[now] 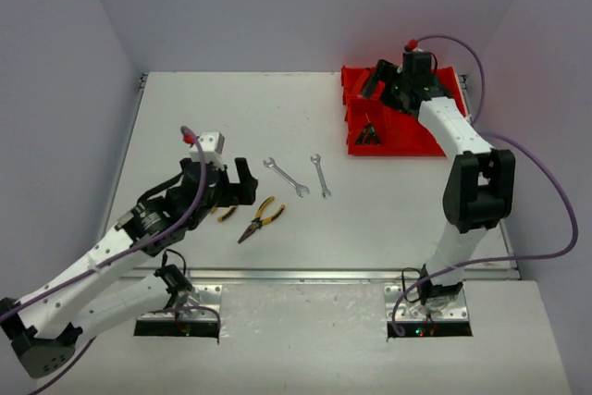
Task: Sort the tools into containers
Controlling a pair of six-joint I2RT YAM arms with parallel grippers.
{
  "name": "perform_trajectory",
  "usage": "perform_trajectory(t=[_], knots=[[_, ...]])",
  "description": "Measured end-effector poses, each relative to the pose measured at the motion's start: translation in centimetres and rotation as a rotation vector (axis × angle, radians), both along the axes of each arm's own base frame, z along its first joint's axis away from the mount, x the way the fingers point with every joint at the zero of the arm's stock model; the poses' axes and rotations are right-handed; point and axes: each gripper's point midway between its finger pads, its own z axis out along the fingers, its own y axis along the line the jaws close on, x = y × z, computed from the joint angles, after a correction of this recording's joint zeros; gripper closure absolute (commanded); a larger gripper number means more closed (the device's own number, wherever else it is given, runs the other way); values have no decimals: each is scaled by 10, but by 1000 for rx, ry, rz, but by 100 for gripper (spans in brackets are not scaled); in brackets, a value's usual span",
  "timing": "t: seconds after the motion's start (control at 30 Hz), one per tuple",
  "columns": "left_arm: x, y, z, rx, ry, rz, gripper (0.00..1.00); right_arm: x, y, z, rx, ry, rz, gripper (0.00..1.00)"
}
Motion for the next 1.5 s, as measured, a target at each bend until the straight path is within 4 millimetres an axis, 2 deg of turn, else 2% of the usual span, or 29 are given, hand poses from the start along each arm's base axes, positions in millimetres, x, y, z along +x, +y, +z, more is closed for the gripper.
perform_trajectory(t=[0.1, 0.13, 0.23, 0.3, 0.37, 0.43, 0.53, 0.57, 0.63, 0.73, 0.83, 1.0, 1.07, 1.37, 1.5], knots=[[8, -10, -30, 65, 96, 1, 0, -11, 11, 30, 11, -51, 32, 1], [11, -14, -46, 93, 150, 8, 0, -20, 16, 38, 16, -67, 52, 1], [14, -25, -91, 166, 295, 16, 0, -57, 36, 60, 51, -112, 131, 1], [12, -31, -121, 204, 384, 7, 1, -96, 51, 63, 103, -129, 212, 1], [7, -34, -145, 229, 452, -3, 3, -136, 61, 55, 149, -114, 280, 1], [5, -37, -160, 246, 492, -17, 7, -163, 78, 47, 230, -151, 361, 1], [10, -47, -181, 265, 525, -42, 13, -211, 98, 9, 306, -65, 462, 1], [10, -48, -188, 277, 536, -50, 21, -224, 105, -3, 322, -27, 497, 1], [13, -50, -197, 302, 553, -65, 25, -242, 115, -17, 343, 25, 551, 1], [20, -59, -204, 312, 560, -88, 29, -251, 116, -23, 342, 40, 572, 1], [24, -69, -202, 288, 546, -117, 33, -252, 113, -13, 326, -5, 575, 1], [23, -87, -198, 247, 535, -191, 47, -250, 107, 8, 297, -101, 551, 1], [22, -92, -199, 246, 535, -221, 56, -250, 105, 11, 291, -117, 544, 1], [21, -96, -210, 257, 555, -242, 58, -252, 100, 6, 268, -114, 523, 1], [18, -98, -215, 257, 573, -260, 79, -252, 99, 5, 263, -115, 522, 1]])
